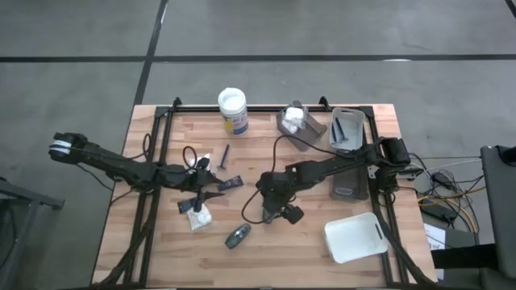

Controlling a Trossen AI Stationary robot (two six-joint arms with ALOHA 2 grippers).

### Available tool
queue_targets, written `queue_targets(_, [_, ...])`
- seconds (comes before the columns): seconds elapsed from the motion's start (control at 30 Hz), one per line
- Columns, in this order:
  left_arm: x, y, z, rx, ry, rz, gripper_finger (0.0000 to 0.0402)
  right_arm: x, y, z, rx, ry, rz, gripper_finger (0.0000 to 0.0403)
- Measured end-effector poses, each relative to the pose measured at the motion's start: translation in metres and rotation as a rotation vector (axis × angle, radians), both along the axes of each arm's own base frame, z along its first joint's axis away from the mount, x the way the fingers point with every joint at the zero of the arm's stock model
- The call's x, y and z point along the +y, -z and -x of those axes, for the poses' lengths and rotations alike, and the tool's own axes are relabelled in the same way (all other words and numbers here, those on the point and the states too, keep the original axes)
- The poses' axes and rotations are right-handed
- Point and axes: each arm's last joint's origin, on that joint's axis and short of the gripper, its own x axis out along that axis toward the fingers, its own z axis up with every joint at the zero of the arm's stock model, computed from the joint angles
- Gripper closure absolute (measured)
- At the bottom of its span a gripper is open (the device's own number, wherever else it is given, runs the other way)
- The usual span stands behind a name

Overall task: Pick & Place Travel size toiletries
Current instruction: Put the middle gray deodorant into the bottom black bin

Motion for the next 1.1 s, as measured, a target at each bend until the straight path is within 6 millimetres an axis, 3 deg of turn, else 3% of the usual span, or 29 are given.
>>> queue_targets(0.33, [-0.002, 0.004, 0.002, 0.023, 0.072, 0.031, 0.0209, -0.001, 0.002, 0.003, 0.030, -0.008, 0.009, 0.0115])
queue_targets(0.6, [-0.002, 0.004, 0.002, 0.025, 0.071, 0.030, 0.0209, -0.001, 0.002, 0.003, 0.028, -0.004, 0.007, 0.0140])
queue_targets(0.9, [0.006, -0.016, 0.003, -0.135, -0.008, 0.028, 0.0209, -0.001, 0.003, 0.002, 0.012, -0.025, 0.023, 0.0164])
queue_targets(1.1, [0.010, -0.026, 0.017, -0.168, 0.026, 0.035, 0.0209, 0.000, 0.016, -0.002, 0.029, -0.044, 0.038, 0.0149])
